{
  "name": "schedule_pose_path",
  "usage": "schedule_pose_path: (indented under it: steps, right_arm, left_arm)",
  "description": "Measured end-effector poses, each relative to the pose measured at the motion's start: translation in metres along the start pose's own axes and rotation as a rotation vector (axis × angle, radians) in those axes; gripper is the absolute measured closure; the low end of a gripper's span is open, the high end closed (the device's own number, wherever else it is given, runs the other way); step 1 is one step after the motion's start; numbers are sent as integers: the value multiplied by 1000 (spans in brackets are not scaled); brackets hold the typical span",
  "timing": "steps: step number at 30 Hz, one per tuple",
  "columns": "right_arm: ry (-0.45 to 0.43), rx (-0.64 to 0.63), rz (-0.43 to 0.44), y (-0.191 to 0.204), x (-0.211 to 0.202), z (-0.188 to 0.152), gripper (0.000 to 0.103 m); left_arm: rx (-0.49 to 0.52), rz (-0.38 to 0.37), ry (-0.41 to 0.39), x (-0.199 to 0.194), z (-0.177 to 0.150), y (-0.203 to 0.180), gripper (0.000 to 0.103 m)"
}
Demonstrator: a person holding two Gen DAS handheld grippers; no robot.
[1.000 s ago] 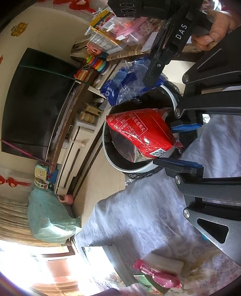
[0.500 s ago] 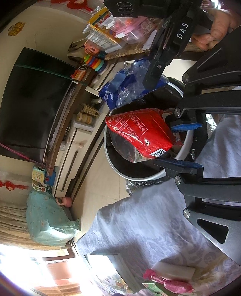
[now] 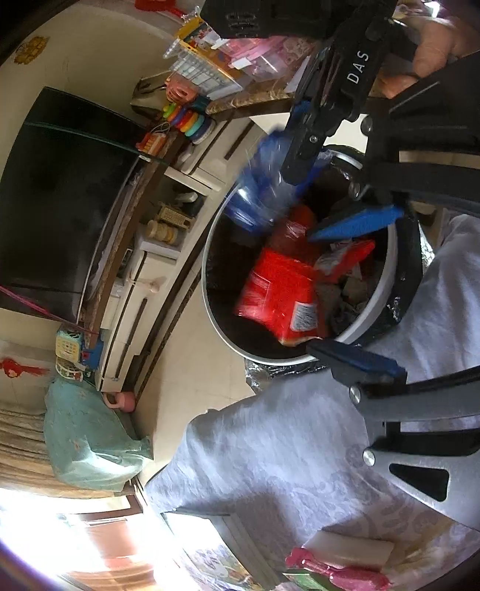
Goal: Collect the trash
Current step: 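Open both grippers to drop the blue bag and red snack bag into the bin, then move both open grippers back over the table toward the pink and blue hairbrushes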
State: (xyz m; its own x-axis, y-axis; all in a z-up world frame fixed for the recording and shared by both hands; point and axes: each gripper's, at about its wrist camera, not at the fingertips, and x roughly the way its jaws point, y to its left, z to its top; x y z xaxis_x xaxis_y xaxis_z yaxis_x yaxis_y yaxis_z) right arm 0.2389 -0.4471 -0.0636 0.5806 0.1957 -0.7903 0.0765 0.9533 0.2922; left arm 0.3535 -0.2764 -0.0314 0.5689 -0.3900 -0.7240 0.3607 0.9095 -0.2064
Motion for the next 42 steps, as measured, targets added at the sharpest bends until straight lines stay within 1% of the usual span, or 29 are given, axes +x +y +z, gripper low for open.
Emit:
schedule_pose_path:
  steps: [1, 6, 8, 11, 12, 22, 25, 34, 40, 42]
  right_arm:
    - [-3, 3, 2, -2, 0, 0, 39]
    - [-17, 22, 10, -3, -7, -6, 37]
    - [-25, 27, 17, -1, -10, -8, 28]
    - [-44, 38, 40, 6, -17, -16, 20]
    - [-48, 42, 48, 8, -19, -18, 19]
    - [-37, -6, 106, 55, -20, -39, 19]
    - [-28, -33, 122, 72, -17, -46, 19]
    - [16, -74, 169, 110, -7, -71, 19]
    - [51, -109, 194, 134, 0, -87, 19]
    - [61, -116, 202, 140, 3, -91, 19]
  left_arm:
    - [0, 3, -1, -1, -1, 0, 45]
    - [-21, 4, -2, -13, -13, 9, 41]
    - [-36, 4, -8, -22, -22, 14, 39]
    - [-56, 11, -15, -34, -35, 22, 39]
    - [-65, 15, -18, -40, -40, 26, 39]
    - [-181, 44, -45, -92, -87, 69, 38]
    - [-201, 57, -53, -107, -100, 79, 38]
    - [-258, 102, -68, -145, -132, 110, 38]
    - [-309, 139, -73, -162, -146, 132, 38]
    - [-319, 145, -75, -166, -147, 138, 38]
